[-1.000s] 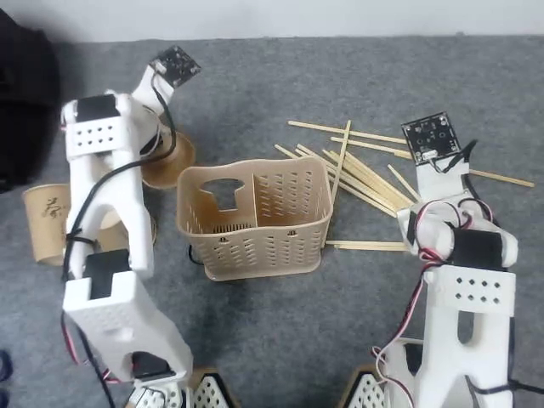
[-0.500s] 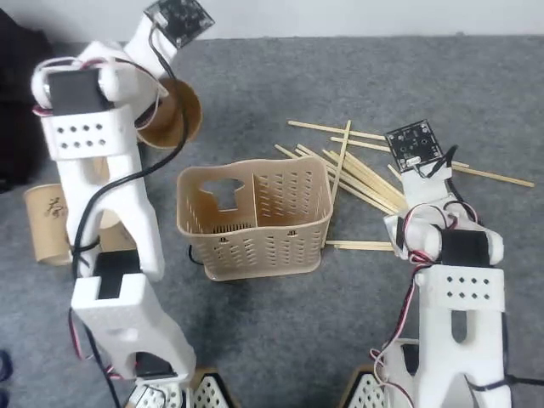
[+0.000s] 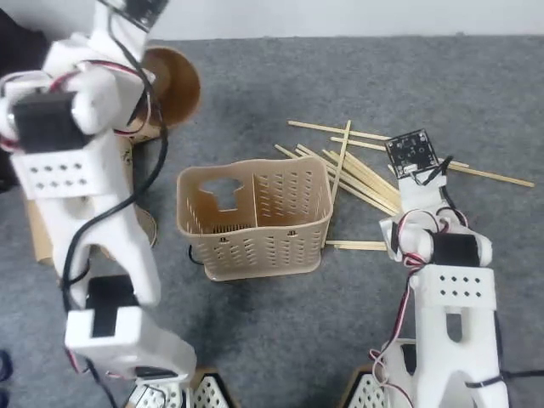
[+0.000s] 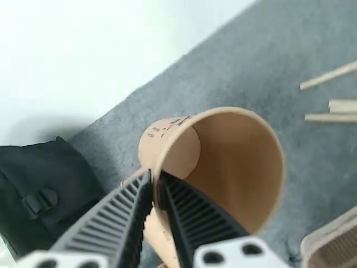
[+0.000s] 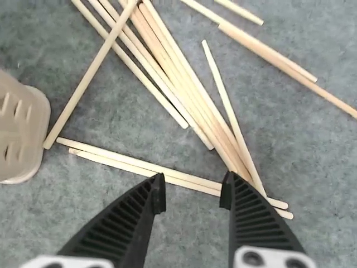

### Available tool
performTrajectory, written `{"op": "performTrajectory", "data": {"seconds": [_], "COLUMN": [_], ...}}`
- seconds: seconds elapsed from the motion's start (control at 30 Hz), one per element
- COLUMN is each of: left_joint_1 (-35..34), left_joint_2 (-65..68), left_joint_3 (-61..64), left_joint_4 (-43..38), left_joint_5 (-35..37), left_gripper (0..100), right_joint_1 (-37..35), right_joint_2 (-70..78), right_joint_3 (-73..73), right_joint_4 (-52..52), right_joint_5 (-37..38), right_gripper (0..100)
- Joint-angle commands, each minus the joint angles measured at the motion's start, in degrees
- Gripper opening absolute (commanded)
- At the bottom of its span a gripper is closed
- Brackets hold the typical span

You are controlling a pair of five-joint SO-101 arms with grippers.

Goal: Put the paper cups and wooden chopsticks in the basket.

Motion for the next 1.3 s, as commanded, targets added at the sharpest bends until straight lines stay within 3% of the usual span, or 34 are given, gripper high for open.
{"op": "performTrajectory", "data": {"seconds": [0.0,0.17,0.37,0.53,0.87,1.03,1.27], "left_joint_1": [0.7,3.34,9.05,10.02,10.02,10.37,20.57], "left_joint_2": [-5.1,-12.48,-26.37,-34.11,-39.3,-39.38,-44.92], "left_joint_3": [-1.98,2.15,19.47,29.58,32.04,33.63,48.66], "left_joint_4": [1.67,1.67,1.67,1.58,1.76,1.85,1.93], "left_joint_5": [6.42,10.2,10.55,11.34,22.33,24.44,24.09], "left_gripper": [1,1,1,1,1,1,1], "right_joint_1": [-0.48,-0.48,-0.48,-0.48,-0.57,-0.57,-0.57], "right_joint_2": [0.13,0.13,-0.22,0.13,0.13,0.13,0.13], "right_joint_3": [0.35,5.8,9.41,15.47,23.03,24.79,24.88], "right_joint_4": [-1.71,-8.84,-13.76,-21.49,-32.92,-36.26,-36.35], "right_joint_5": [-0.88,-4.22,-6.86,-6.51,-6.42,-6.42,-6.42], "right_gripper": [18.0,18.0,18.0,18.0,18.0,18.0,18.0]}}
